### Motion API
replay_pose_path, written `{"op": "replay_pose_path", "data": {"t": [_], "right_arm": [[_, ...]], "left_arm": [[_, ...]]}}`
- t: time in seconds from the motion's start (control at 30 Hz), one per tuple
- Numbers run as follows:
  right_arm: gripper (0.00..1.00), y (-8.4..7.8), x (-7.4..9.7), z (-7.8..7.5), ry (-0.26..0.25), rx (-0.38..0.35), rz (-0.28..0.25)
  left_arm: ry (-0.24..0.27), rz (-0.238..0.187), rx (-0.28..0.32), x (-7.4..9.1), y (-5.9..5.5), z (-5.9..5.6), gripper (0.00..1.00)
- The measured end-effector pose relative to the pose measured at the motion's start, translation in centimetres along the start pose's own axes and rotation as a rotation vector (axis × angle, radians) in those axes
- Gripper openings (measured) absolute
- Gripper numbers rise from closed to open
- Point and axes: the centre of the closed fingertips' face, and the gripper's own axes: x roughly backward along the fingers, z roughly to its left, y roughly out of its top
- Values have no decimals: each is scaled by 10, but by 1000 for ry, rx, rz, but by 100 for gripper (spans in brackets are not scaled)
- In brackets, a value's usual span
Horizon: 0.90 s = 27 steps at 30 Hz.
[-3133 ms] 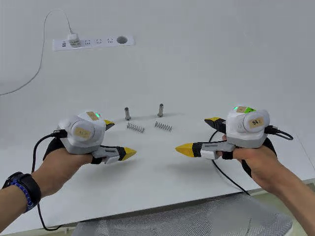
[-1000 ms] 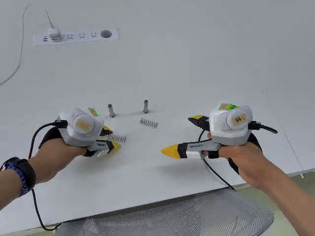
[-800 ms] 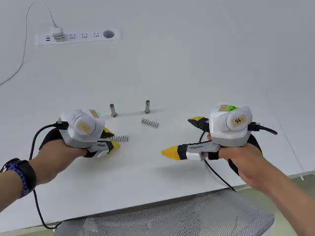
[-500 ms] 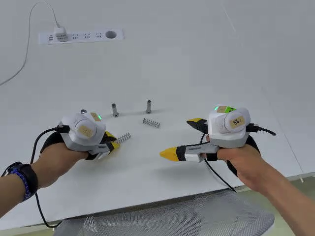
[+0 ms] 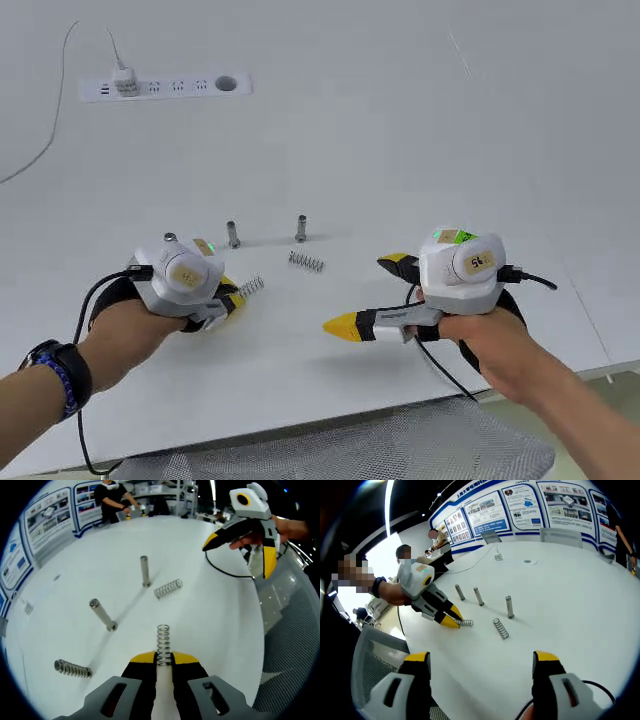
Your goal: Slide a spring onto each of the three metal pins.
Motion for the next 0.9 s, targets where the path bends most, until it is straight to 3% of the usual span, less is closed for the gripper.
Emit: {"op": "replay_pose_path", "data": {"t": [0.23,0.67,0.9], "right_arm": [[82,1,0,4,16,-10,-3],[82,6,-7,17,43,-7,0],[81,8,-14,26,59,-3,2]], "left_arm": [[2,-1,34,2,-4,-3,11],[29,-45,122,26,-11,-5,11],[35,-68,137,41,-11,-5,11]]}}
